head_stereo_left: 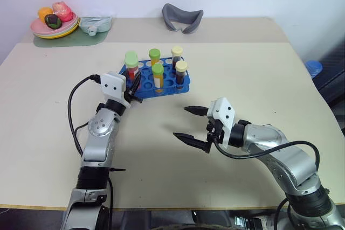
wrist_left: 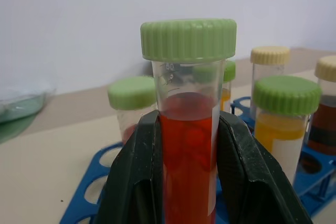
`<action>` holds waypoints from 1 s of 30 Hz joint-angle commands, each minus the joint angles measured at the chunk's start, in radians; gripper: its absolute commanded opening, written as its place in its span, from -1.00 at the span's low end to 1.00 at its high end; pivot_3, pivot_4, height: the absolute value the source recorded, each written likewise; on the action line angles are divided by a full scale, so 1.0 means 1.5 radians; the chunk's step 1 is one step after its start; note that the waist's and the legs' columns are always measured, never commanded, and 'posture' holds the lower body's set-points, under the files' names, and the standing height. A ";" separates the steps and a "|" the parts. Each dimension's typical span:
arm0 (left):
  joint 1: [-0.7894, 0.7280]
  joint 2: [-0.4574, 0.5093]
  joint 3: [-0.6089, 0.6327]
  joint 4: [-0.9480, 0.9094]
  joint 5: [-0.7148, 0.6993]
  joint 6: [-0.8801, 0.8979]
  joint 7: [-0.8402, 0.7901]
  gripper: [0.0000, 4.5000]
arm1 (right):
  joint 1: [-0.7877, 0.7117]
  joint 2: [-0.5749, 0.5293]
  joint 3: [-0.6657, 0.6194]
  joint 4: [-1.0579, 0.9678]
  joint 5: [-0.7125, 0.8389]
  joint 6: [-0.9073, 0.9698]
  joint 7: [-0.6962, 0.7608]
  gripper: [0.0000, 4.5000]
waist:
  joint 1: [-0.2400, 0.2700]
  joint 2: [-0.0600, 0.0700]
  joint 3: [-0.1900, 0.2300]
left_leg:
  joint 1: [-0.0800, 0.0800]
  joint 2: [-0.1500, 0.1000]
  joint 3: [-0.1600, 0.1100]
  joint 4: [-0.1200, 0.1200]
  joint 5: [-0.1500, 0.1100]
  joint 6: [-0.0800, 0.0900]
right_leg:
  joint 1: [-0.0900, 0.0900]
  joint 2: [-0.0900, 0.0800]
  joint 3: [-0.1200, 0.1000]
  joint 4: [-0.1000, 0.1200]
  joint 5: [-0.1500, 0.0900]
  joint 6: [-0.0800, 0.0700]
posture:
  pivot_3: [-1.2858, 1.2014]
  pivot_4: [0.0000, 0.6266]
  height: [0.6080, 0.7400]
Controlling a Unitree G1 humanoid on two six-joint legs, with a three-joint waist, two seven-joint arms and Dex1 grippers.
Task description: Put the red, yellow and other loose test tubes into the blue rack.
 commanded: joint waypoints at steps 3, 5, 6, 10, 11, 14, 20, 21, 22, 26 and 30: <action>-0.007 -0.010 -0.004 -0.013 -0.002 0.001 0.003 -0.64 | -0.007 0.006 -0.007 -0.019 0.006 -0.007 0.002 0.96 | 0.001 0.000 0.000 | 0.000 0.000 0.000 0.000 0.000 0.000 | 0.000 0.000 0.000 0.000 0.000 0.000 | 0.03 -0.52 1.00; -0.008 -0.013 -0.006 -0.012 0.002 0.001 0.004 -0.64 | -0.007 0.006 -0.006 -0.018 0.006 -0.007 0.003 0.96 | 0.001 0.000 0.000 | 0.000 0.000 0.000 0.000 0.000 0.000 | 0.000 0.000 0.000 0.000 0.000 0.000 | 0.03 -0.52 1.00; -0.008 -0.013 -0.006 -0.012 0.003 0.001 0.004 -0.64 | -0.007 0.006 -0.006 -0.018 0.006 -0.007 0.003 0.96 | 0.001 0.000 0.000 | 0.000 0.000 0.000 0.000 0.000 0.000 | 0.000 0.000 0.000 0.000 0.000 0.000 | 0.03 -0.52 1.00; -0.007 -0.013 -0.006 -0.018 0.004 0.003 0.004 0.20 | -0.008 0.007 -0.006 -0.017 0.005 -0.010 0.004 0.96 | 0.001 0.000 0.000 | 0.000 0.000 0.000 0.000 0.000 0.000 | 0.000 0.000 0.000 0.000 0.000 0.000 | 0.03 -0.52 1.00; -0.006 -0.010 -0.005 -0.023 0.002 0.004 0.003 0.49 | -0.008 0.006 -0.006 -0.016 0.005 -0.010 0.005 0.96 | 0.001 0.000 0.000 | 0.000 0.000 0.000 0.000 0.000 0.000 | 0.000 0.000 0.000 0.000 0.000 0.000 | 0.03 -0.52 1.00; 0.008 0.006 0.014 -0.063 -0.021 0.022 -0.009 0.96 | -0.010 0.003 -0.012 -0.010 0.003 -0.016 0.011 0.96 | 0.000 0.000 0.000 | 0.000 0.000 0.000 0.000 0.000 0.000 | 0.000 0.000 0.000 0.000 0.000 0.000 | 0.03 -0.52 1.00; 0.093 0.115 0.111 -0.214 -0.133 0.135 -0.076 0.96 | -0.007 -0.038 -0.107 0.026 0.022 -0.018 0.031 0.96 | -0.001 0.000 0.000 | 0.000 0.000 0.000 -0.001 0.000 0.000 | 0.000 0.000 0.000 0.000 0.000 0.000 | 0.03 -0.52 1.00; 0.113 0.141 0.133 -0.235 -0.156 0.157 -0.091 0.96 | -0.002 -0.048 -0.130 0.035 0.026 -0.019 0.034 0.96 | 0.000 0.000 0.000 | 0.000 0.000 0.000 -0.001 0.000 0.000 | 0.000 0.000 0.000 0.000 0.000 0.000 | 0.03 -0.52 1.00; 0.141 0.171 0.162 -0.254 -0.180 0.184 -0.111 0.96 | 0.005 -0.058 -0.153 0.043 0.024 -0.021 0.034 0.96 | 0.000 0.000 0.000 | 0.000 0.000 0.000 -0.001 0.000 0.000 | 0.000 0.000 0.000 0.000 0.000 0.000 | 0.03 -0.52 1.00; 0.237 0.259 0.263 -0.262 -0.219 0.224 -0.164 0.96 | 0.039 -0.095 -0.231 0.088 0.006 -0.044 0.037 0.96 | 0.000 0.000 0.000 | 0.000 0.000 0.000 -0.001 0.000 0.000 | 0.000 0.000 0.000 -0.001 0.000 0.000 | 0.03 -0.52 1.00; 0.315 0.289 0.329 -0.243 -0.209 0.222 -0.183 0.96 | 0.067 -0.134 -0.288 0.173 -0.021 -0.078 0.051 0.96 | 0.001 0.000 0.000 | 0.000 0.000 0.000 -0.001 0.000 0.000 | 0.000 0.000 0.000 -0.001 0.000 0.000 | 0.03 -0.52 1.00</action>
